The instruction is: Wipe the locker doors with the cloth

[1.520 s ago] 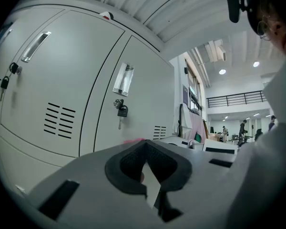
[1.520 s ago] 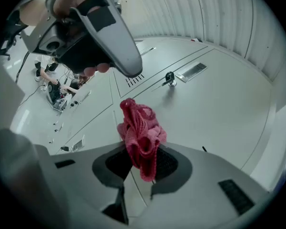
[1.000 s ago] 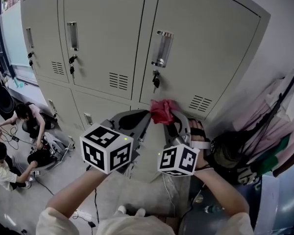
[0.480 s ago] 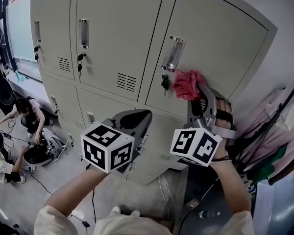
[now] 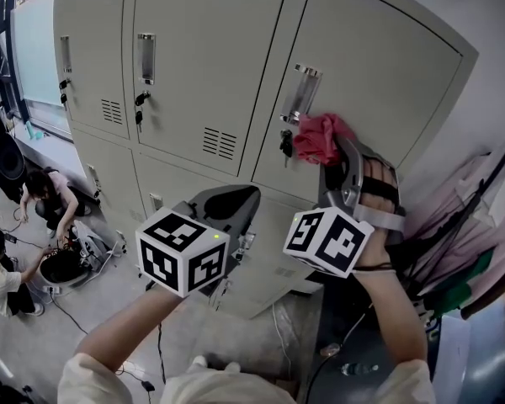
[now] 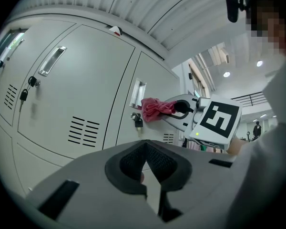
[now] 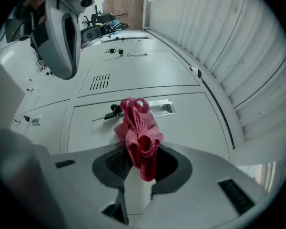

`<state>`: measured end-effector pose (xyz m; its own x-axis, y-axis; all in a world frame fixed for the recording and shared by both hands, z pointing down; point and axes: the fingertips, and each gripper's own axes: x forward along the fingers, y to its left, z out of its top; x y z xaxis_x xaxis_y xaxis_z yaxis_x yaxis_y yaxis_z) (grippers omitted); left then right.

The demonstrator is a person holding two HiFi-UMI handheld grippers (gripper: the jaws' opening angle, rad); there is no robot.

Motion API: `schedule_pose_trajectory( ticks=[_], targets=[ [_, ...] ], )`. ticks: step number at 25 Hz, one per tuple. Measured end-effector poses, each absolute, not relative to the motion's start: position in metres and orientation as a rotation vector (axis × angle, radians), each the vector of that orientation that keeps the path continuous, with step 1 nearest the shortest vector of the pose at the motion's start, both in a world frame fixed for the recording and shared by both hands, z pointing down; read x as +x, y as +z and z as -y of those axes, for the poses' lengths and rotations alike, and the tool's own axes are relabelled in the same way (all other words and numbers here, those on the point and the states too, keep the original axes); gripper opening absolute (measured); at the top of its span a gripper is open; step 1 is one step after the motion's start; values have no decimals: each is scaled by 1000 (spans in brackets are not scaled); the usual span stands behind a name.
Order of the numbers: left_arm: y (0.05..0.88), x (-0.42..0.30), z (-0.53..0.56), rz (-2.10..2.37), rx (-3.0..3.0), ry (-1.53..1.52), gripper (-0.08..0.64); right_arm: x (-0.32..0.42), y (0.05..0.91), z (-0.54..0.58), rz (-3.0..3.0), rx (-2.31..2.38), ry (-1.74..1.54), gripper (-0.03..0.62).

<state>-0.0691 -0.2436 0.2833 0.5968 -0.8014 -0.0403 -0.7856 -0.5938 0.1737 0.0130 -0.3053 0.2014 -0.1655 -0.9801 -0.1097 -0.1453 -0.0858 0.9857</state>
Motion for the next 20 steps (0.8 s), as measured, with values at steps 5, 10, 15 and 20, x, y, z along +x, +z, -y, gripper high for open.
schedule_pose_trajectory(
  ticks=[5,10,15,20],
  targets=[
    [285,-68,247,1335,2681,-170,5,7,209,307,1393,1272,-1341,97],
    [285,-67,249,1327,2684,-166,5,-3,228,309,1394,1190,-1315,97],
    [291,-69,250,1321,2679,-154,5,-5,233,309,1391,1166,-1305,95],
    [300,-66,255,1302,2668,-146,5,-7,247,310,1361,1140,-1297,94]
  ],
)
